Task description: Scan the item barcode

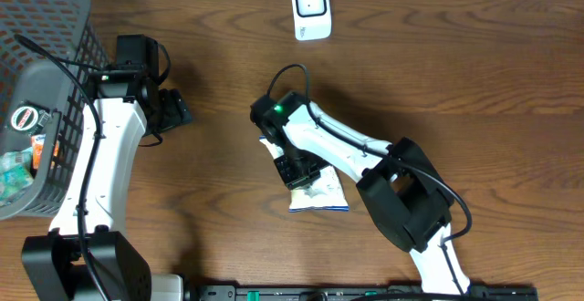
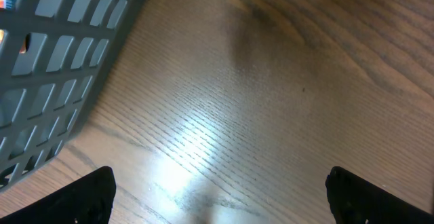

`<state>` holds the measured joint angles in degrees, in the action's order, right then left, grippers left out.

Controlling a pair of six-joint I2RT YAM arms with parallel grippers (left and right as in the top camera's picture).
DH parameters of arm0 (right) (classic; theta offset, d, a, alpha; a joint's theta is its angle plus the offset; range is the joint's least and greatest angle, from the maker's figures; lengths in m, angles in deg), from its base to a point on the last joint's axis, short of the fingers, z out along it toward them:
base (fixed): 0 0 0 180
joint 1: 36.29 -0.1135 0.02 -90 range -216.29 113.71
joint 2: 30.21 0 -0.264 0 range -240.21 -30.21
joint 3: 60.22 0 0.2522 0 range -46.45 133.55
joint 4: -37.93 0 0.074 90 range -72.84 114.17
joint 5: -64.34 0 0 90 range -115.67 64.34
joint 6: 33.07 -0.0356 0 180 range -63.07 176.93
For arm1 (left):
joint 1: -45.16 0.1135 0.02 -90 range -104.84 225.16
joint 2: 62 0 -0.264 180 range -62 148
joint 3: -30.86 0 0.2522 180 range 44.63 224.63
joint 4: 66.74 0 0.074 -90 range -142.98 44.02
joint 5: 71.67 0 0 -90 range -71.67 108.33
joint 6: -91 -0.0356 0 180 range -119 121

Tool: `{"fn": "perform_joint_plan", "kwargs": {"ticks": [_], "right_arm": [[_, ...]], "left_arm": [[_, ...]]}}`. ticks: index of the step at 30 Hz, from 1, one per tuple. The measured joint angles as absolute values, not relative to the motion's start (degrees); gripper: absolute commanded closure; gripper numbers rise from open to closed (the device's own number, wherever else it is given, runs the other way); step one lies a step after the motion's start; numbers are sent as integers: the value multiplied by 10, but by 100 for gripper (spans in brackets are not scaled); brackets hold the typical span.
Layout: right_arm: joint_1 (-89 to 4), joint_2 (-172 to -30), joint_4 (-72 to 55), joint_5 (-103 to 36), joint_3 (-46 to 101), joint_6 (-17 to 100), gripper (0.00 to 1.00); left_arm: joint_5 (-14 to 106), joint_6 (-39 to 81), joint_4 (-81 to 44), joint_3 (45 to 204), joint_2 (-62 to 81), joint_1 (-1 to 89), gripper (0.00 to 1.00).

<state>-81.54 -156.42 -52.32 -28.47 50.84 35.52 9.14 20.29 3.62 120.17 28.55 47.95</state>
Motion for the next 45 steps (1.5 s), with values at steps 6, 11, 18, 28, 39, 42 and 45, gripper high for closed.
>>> {"fn": "perform_joint_plan", "kwargs": {"ticks": [6,11,18,28,39,42,45], "right_arm": [[-781,-1572,-574,-243,638,357,93],[-742,-1572,-535,-227,688,362,88],[-724,-1572,-464,-277,661,379,84],[-750,-1571,-374,-302,536,372,83],[-685,-1564,-316,-243,526,355,86],[-629,-1568,-348,-231,558,372,89],[-574,-1573,-407,-230,624,395,87]], "left_arm": [[92,203,36,1202,285,479,3],[91,203,36,1202,285,479,2],[91,203,36,1202,285,479,2],[91,203,36,1202,285,479,2],[91,203,36,1202,285,479,2],[91,203,36,1202,285,479,2],[92,203,36,1202,285,479,2]]}}
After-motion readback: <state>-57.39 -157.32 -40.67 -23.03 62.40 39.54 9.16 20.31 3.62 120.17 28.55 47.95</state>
